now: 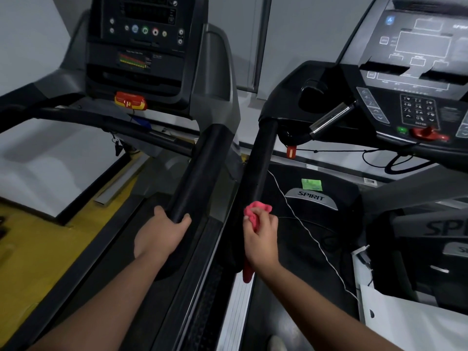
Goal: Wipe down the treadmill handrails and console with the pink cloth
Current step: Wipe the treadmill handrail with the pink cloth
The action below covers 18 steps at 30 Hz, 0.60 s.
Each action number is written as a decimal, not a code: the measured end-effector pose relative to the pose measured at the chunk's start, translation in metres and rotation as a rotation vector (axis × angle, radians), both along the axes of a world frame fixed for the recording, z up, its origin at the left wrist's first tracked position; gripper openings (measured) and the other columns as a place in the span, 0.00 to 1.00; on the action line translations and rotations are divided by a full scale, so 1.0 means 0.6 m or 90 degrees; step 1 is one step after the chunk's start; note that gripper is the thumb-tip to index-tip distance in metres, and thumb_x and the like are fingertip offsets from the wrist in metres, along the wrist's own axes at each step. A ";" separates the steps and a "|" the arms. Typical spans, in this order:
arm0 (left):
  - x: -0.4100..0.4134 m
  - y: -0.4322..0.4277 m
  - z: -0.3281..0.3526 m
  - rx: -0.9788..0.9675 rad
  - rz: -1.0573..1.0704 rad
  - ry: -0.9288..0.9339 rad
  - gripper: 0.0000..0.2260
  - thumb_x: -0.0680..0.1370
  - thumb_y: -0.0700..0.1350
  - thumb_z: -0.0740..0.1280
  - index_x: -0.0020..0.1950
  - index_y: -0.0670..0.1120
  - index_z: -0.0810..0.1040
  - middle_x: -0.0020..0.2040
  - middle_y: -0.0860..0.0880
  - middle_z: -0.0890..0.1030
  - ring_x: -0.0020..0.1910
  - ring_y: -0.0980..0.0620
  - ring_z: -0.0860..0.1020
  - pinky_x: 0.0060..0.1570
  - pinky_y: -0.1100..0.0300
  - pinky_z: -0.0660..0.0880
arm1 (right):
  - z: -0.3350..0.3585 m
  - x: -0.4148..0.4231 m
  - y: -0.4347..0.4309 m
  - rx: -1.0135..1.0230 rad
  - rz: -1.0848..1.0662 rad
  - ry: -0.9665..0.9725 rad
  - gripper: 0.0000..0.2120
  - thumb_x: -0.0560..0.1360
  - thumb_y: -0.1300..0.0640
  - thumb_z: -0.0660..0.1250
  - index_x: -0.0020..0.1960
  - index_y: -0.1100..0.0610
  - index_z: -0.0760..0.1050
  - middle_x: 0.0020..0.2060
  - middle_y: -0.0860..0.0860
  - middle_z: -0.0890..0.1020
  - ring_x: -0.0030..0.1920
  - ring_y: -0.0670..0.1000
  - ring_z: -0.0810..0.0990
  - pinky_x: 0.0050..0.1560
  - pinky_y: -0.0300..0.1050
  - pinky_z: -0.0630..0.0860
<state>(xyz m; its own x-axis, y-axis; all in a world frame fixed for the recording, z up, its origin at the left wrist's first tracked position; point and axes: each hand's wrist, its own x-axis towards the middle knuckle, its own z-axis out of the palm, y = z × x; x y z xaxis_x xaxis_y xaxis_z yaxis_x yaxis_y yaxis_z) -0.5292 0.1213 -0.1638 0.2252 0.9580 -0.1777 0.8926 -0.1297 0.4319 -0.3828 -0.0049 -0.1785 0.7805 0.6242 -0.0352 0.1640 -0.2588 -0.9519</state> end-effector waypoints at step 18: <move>0.000 0.000 -0.004 0.011 0.006 0.015 0.26 0.76 0.64 0.59 0.62 0.44 0.66 0.39 0.49 0.75 0.34 0.50 0.75 0.34 0.56 0.74 | -0.012 0.044 0.027 -0.049 -0.048 0.640 0.15 0.78 0.57 0.55 0.36 0.59 0.72 0.27 0.55 0.76 0.29 0.52 0.77 0.31 0.38 0.75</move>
<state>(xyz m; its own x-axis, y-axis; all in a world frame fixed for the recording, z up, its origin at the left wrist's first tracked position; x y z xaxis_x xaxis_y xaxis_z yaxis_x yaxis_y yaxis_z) -0.5290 0.1215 -0.1660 0.2125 0.9630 -0.1659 0.9037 -0.1291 0.4082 -0.3561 0.0114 -0.1859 0.4048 0.5423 -0.7362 -0.7241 -0.3016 -0.6203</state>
